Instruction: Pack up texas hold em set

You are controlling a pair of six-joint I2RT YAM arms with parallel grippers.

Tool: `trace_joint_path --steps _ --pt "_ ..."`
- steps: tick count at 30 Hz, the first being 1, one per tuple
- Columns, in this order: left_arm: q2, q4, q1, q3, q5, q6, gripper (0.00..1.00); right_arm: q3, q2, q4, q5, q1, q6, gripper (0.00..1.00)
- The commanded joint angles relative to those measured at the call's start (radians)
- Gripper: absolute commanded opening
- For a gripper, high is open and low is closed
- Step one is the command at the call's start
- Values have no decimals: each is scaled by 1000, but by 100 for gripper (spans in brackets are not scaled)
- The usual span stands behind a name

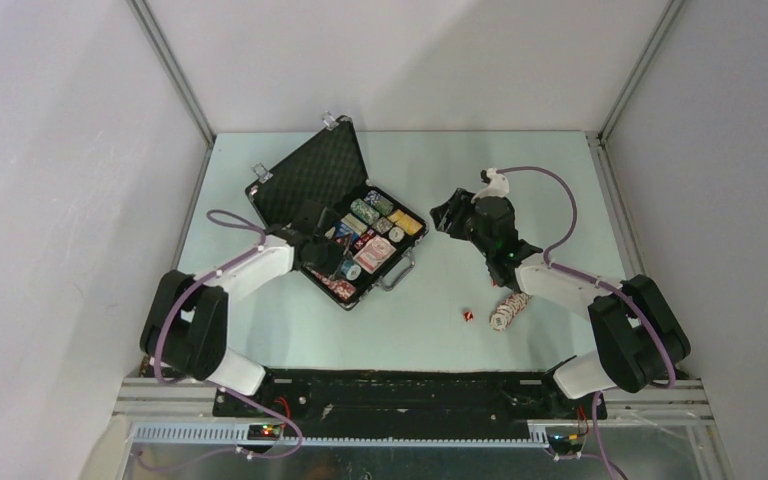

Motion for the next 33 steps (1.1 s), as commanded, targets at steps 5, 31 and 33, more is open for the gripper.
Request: trace_joint_path --steps 5,31,33 --pt "3 -54 17 86 -50 139 69 -2 -18 41 -11 -5 -6 55" --pt "-585 581 -251 -295 125 862 100 6 -558 -985 283 -140 106 100" --pt "-581 650 -332 -318 96 893 100 5 -595 -1039 256 -156 49 100"
